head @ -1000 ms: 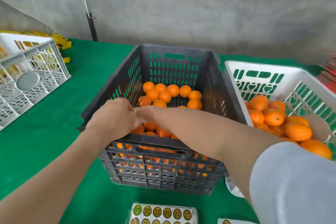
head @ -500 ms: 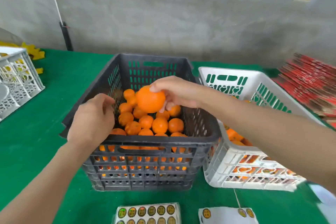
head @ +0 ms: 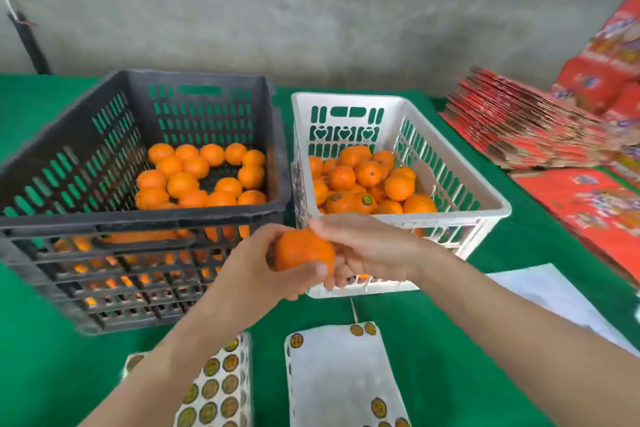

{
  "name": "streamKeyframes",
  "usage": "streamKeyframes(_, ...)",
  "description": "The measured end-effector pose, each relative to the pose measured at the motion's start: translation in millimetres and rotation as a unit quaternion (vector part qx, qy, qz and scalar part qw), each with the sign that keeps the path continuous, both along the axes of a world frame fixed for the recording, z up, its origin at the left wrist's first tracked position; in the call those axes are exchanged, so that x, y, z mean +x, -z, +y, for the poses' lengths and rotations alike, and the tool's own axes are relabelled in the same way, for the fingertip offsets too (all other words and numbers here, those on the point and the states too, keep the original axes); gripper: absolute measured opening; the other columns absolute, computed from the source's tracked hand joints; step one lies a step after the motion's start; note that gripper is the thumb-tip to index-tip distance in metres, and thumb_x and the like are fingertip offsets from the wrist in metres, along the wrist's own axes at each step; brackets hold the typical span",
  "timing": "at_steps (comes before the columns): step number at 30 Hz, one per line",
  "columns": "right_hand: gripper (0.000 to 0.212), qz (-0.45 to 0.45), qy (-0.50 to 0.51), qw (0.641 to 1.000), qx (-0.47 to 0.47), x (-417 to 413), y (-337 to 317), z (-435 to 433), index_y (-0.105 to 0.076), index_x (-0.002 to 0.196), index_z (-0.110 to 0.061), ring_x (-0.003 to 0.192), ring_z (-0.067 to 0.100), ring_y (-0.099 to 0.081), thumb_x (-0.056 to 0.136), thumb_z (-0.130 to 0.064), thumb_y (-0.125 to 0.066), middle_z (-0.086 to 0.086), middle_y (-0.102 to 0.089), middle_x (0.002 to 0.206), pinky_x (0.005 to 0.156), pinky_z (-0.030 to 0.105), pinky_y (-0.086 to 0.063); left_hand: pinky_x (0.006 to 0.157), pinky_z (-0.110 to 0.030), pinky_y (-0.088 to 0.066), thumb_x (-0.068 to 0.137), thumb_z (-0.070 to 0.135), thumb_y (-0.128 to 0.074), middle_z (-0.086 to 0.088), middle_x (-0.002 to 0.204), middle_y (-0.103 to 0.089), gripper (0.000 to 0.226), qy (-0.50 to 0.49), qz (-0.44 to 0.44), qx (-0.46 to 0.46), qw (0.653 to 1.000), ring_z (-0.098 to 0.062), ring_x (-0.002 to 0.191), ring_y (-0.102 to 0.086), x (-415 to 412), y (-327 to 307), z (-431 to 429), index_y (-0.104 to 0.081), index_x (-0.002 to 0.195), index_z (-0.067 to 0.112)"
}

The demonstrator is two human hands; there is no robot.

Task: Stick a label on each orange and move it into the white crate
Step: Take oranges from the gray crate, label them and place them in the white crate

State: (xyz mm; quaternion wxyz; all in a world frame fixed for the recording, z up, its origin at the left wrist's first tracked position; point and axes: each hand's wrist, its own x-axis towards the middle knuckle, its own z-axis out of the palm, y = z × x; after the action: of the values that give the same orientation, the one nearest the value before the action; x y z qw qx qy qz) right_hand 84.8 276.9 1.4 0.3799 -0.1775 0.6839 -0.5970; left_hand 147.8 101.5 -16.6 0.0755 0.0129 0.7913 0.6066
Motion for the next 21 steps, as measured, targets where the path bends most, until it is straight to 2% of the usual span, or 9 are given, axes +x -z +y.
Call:
streamKeyframes(2, 0.040, -0.031, 0.014, 0.999, 0.025, 5.8, 29.4, 20.3, -0.061, 0.096, -0.008, 0.067, 0.020, -0.064, 0.090, -0.045, -0.048, 0.010, -0.069, 0.085, 0.059, 0.024, -0.052, 0.064, -0.030, -0.057, 0.048, 0.048, -0.078, -0.003, 0.088, -0.069, 0.065, -0.036, -0.062, 0.036, 0.997, -0.023, 0.069, -0.071, 6.9, 23.6, 7.9, -0.056, 0.104, 0.025)
streamKeyframes(4, 0.032, 0.039, 0.011, 0.985, 0.168, 8.5, 65.9, 35.5, -0.062, 0.101, -0.007, 0.072, 0.019, -0.062, 0.096, -0.035, -0.049, 0.012, -0.068, 0.101, 0.065, 0.031, -0.053, 0.061, -0.025, -0.057, 0.063, 0.033, -0.079, -0.009, 0.098, -0.066, 0.055, -0.081, -0.145, 0.078, 0.983, -0.025, 0.073, -0.071, 11.2, 50.2, 10.1, -0.055, 0.110, 0.016)
streamKeyframes(7, 0.039, 0.219, -0.097, 0.889, 0.391, 9.3, 119.5, 32.2, -0.060, 0.115, 0.002, 0.098, 0.030, -0.059, 0.095, -0.031, -0.050, 0.021, -0.059, 0.121, 0.086, 0.039, -0.048, 0.061, -0.025, -0.056, 0.081, 0.015, -0.071, -0.013, 0.100, -0.062, 0.040, -0.165, -0.241, 0.143, 0.946, -0.026, 0.077, -0.066, 13.3, 83.7, 11.6, -0.051, 0.115, 0.005)
streamKeyframes(9, 0.050, 0.277, -0.152, 0.833, 0.454, 12.9, 145.5, 18.8, -0.056, 0.120, 0.000, 0.118, 0.034, -0.047, 0.094, -0.041, -0.048, 0.019, -0.053, 0.126, 0.098, 0.040, -0.040, 0.065, -0.028, -0.051, 0.083, 0.015, -0.069, -0.016, 0.104, -0.060, 0.041, -0.210, -0.266, 0.173, 0.925, -0.027, 0.081, -0.062, 15.0, 99.0, 11.6, -0.050, 0.116, 0.001)
streamKeyframes(12, 0.055, 0.339, -0.166, 0.776, 0.504, 14.2, 168.6, 4.7, -0.058, 0.115, -0.004, 0.123, 0.036, -0.038, 0.090, -0.051, -0.047, 0.019, -0.046, 0.128, 0.100, 0.045, -0.033, 0.063, -0.028, -0.049, 0.082, 0.019, -0.070, -0.018, 0.106, -0.059, 0.044, -0.241, -0.275, 0.190, 0.911, -0.028, 0.082, -0.062, 19.1, 109.5, 10.6, -0.049, 0.116, 0.002)
streamKeyframes(14, 0.051, 0.353, -0.145, 0.773, 0.507, 13.6, 174.1, 2.6, -0.059, 0.111, -0.004, 0.124, 0.035, -0.038, 0.088, -0.048, -0.049, 0.020, -0.046, 0.129, 0.100, 0.044, -0.033, 0.063, -0.029, -0.050, 0.080, 0.022, -0.071, -0.019, 0.109, -0.059, 0.050, -0.258, -0.281, 0.204, 0.901, -0.029, 0.087, -0.063, 20.5, 113.3, 11.1, -0.048, 0.119, 0.001)
streamKeyframes(16, 0.039, 0.366, -0.118, 0.787, 0.482, 12.3, 174.2, 4.0, -0.059, 0.104, -0.004, 0.116, 0.034, -0.045, 0.090, -0.039, -0.053, 0.018, -0.051, 0.121, 0.095, 0.040, -0.037, 0.075, -0.034, -0.051, 0.078, 0.025, -0.072, -0.018, 0.115, -0.057, 0.061, -0.272, -0.281, 0.222, 0.893, -0.031, 0.099, -0.061, 21.5, 116.9, 13.3, -0.044, 0.127, 0.001)
streamKeyframes(19, 0.023, 0.358, -0.059, 0.846, 0.391, 13.0, 170.7, 10.7, -0.063, 0.103, -0.008, 0.108, 0.029, -0.052, 0.091, -0.027, -0.056, 0.011, -0.055, 0.114, 0.091, 0.035, -0.041, 0.102, -0.042, -0.042, 0.065, 0.034, -0.074, -0.013, 0.128, -0.051, 0.087, -0.264, -0.278, 0.247, 0.890, -0.030, 0.117, -0.052, 24.8, 124.2, 16.5, -0.034, 0.139, 0.007)
streamKeyframes(21, 0.017, 0.345, -0.029, 0.879, 0.329, 14.7, 164.2, 15.8, -0.065, 0.099, -0.013, 0.107, 0.023, -0.052, 0.091, -0.026, -0.058, 0.006, -0.055, 0.113, 0.092, 0.031, -0.041, 0.108, -0.045, -0.034, 0.061, 0.041, -0.072, -0.011, 0.132, -0.051, 0.094, -0.234, -0.285, 0.279, 0.887, -0.031, 0.119, -0.051, 25.5, 125.3, 19.8, -0.031, 0.141, 0.016)
